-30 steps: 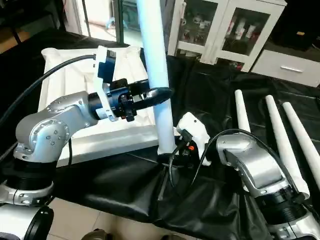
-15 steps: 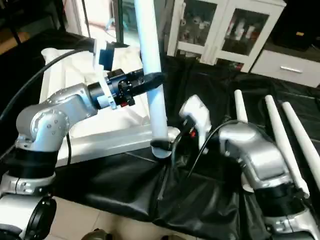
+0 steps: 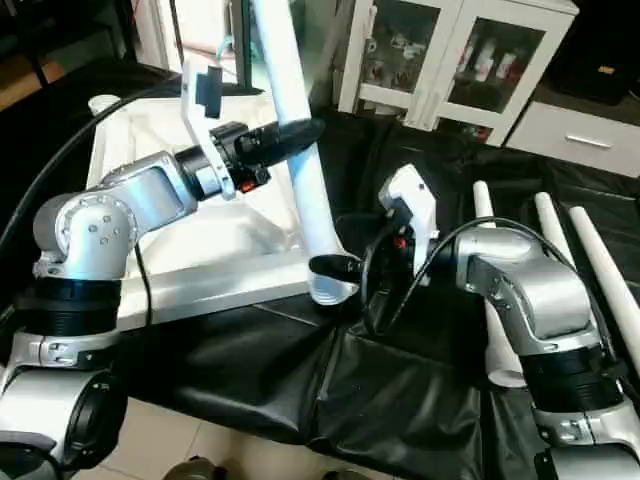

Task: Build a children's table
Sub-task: Insert table leg to table base

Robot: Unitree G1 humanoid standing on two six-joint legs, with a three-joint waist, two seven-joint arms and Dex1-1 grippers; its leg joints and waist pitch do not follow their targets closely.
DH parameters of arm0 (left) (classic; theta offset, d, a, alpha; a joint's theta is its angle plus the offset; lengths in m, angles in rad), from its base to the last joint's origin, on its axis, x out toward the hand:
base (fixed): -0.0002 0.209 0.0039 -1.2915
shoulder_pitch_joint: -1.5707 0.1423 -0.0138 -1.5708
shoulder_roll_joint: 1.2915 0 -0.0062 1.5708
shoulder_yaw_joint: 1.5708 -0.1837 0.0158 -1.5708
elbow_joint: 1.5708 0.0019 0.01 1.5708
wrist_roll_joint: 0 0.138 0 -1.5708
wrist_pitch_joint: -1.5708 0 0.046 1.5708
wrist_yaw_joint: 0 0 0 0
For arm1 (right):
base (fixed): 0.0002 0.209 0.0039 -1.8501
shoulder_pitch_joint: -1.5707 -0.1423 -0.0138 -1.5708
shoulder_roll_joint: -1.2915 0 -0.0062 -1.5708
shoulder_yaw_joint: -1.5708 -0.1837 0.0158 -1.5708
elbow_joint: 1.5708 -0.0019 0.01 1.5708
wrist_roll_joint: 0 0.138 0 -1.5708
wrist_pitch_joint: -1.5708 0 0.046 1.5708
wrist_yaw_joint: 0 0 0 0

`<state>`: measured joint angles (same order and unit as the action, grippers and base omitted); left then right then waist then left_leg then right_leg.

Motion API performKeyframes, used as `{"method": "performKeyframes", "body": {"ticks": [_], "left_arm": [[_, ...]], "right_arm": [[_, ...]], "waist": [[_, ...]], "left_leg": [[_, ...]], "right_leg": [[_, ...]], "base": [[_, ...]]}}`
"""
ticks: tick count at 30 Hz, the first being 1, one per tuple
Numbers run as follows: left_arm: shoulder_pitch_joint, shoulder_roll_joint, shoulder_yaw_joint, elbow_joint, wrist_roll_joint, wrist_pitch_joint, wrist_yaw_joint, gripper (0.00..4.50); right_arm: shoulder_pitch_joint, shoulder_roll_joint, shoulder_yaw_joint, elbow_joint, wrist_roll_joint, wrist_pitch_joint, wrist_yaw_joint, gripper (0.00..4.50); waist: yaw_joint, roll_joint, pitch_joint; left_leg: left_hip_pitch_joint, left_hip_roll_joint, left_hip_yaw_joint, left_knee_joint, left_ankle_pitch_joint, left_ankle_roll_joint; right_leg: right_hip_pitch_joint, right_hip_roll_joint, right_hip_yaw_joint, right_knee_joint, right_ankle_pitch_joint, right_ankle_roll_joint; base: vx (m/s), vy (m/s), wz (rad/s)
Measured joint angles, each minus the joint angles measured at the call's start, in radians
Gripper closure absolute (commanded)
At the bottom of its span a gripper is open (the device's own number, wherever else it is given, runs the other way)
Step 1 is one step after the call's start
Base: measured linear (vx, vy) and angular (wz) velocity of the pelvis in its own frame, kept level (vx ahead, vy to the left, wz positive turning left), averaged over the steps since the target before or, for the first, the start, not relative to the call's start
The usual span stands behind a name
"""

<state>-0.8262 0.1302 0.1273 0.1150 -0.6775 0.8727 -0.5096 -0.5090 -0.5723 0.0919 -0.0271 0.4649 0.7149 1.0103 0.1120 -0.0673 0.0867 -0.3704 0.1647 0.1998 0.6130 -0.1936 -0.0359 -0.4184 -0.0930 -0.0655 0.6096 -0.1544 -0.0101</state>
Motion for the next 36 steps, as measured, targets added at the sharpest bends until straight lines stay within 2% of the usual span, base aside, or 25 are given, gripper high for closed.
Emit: {"method": "performKeyframes", "body": {"ticks": [12,19,20,24,27,30,32,35,36], "left_arm": [[0.000,0.002,0.000,-0.004,-0.014,0.026,0.002,2.75],[0.000,0.000,-0.016,-0.025,-0.014,0.029,0.002,2.75],[0.000,0.001,-0.018,-0.025,-0.013,0.029,0.002,2.75],[0.000,0.004,-0.032,-0.029,-0.006,0.029,-0.001,2.75],[0.001,0.015,-0.047,-0.036,-0.001,0.029,-0.009,2.75],[0.006,0.020,-0.060,-0.054,0.003,0.032,-0.014,2.75],[0.008,0.022,-0.068,-0.060,0.004,0.035,-0.024,2.75],[0.012,0.027,-0.083,-0.068,0.004,0.036,-0.034,2.75],[0.013,0.028,-0.087,-0.068,0.004,0.036,-0.035,2.75]], "right_arm": [[-0.029,0.002,0.034,0.017,-0.007,0.022,-0.002,0.00],[-0.034,0.041,0.054,0.017,-0.026,0.022,-0.032,0.00],[-0.034,0.045,0.055,0.017,-0.026,0.022,-0.035,0.27],[-0.029,0.052,0.066,0.016,-0.025,0.022,-0.042,0.47],[-0.028,0.053,0.068,0.016,-0.025,0.023,-0.042,0.85],[-0.028,0.053,0.068,0.016,-0.026,0.023,-0.042,0.95],[-0.028,0.053,0.068,0.016,-0.026,0.023,-0.042,1.27],[-0.027,0.053,0.069,0.016,-0.026,0.023,-0.042,1.43],[-0.027,0.053,0.069,0.016,-0.026,0.023,-0.042,1.64]], "waist": [[0.000,-0.007,0.002],[0.001,-0.011,0.001],[0.001,-0.011,0.001],[0.001,-0.011,0.001],[0.001,-0.011,0.001],[0.001,-0.011,0.001],[0.002,-0.011,0.001],[0.001,-0.011,0.001],[0.001,-0.011,0.001]], "left_leg": [[0.000,0.000,0.000,0.001,0.000,0.000],[-0.001,0.000,0.000,0.002,0.000,0.000],[-0.001,0.000,0.000,0.002,0.000,0.000],[-0.001,0.000,-0.001,0.003,0.000,0.000],[-0.001,0.001,-0.001,0.003,0.000,0.000],[-0.001,0.001,-0.001,0.003,0.000,0.000],[-0.001,0.001,-0.001,0.003,0.000,0.000],[-0.001,0.001,-0.001,0.003,0.000,0.000],[-0.001,0.001,-0.001,0.003,0.000,0.000]], "right_leg": [[0.000,0.000,0.000,0.000,0.000,0.000],[0.000,0.000,0.000,0.001,0.000,0.000],[0.000,0.000,0.000,0.001,0.000,0.000],[0.000,0.000,0.000,0.001,0.000,0.000],[0.000,0.000,0.000,0.002,0.000,0.000],[0.000,0.000,0.000,0.002,0.000,-0.001],[0.000,0.000,0.000,0.002,0.000,-0.001],[0.000,0.000,0.000,0.002,0.000,-0.001],[0.000,0.000,0.000,0.002,0.000,-0.001]], "base": [[0.000,0.000,0.00],[0.000,0.000,0.00],[0.000,0.000,0.00],[0.000,0.000,0.00],[0.000,0.000,0.00],[0.000,0.000,0.00],[0.000,0.000,0.00],[0.000,0.000,0.00],[0.000,0.000,0.00]]}}
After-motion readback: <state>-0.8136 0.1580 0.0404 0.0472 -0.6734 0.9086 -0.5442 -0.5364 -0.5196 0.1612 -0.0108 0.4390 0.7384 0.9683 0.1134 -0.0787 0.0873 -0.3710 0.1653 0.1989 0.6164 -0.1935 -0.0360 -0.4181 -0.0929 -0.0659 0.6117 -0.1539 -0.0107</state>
